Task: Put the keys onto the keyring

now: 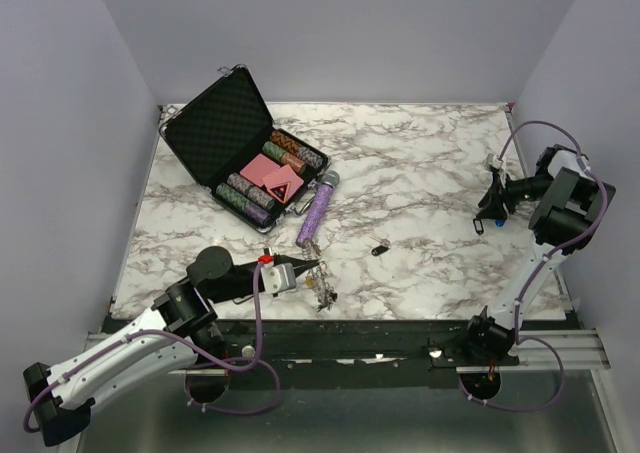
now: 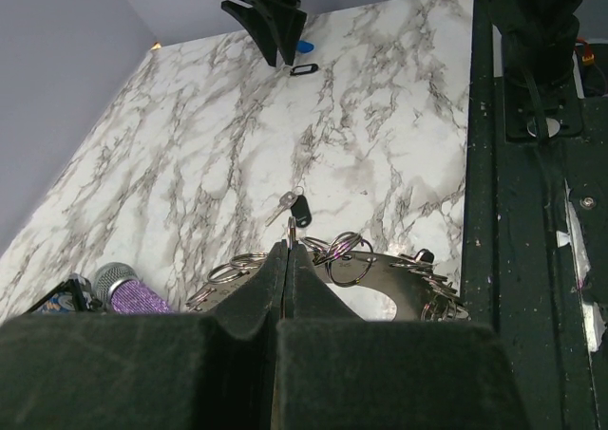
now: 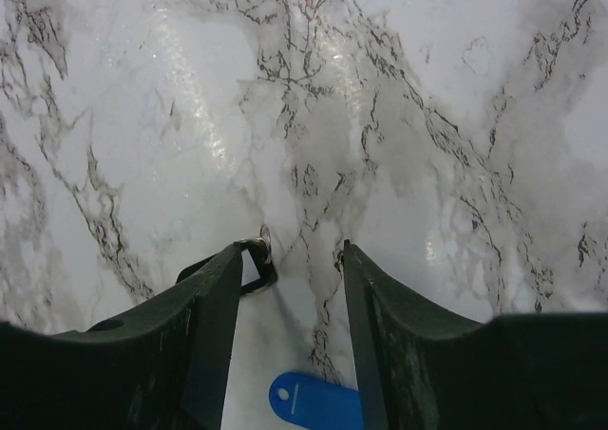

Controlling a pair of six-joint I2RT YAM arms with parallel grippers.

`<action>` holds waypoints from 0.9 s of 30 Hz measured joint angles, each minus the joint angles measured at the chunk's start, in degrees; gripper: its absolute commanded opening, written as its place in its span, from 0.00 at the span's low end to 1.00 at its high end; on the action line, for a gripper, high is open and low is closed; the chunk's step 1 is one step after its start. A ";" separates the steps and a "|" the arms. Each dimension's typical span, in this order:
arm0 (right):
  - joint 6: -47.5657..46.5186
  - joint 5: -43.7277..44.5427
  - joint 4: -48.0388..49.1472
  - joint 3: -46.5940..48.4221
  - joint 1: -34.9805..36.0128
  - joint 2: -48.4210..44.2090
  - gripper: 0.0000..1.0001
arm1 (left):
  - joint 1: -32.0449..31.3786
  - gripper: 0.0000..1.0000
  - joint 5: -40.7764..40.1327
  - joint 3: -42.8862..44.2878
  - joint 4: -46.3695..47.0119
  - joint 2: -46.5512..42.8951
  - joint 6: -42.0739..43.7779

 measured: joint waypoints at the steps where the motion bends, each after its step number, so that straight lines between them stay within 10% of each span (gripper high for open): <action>1: 0.24 0.11 -0.15 0.31 0.44 0.17 0.54 | 0.00 0.00 0.00 0.00 0.00 0.07 0.00; 27: 2.23 4.28 -0.26 1.03 2.91 0.94 0.40 | 0.24 0.00 0.42 0.00 -0.04 0.74 0.00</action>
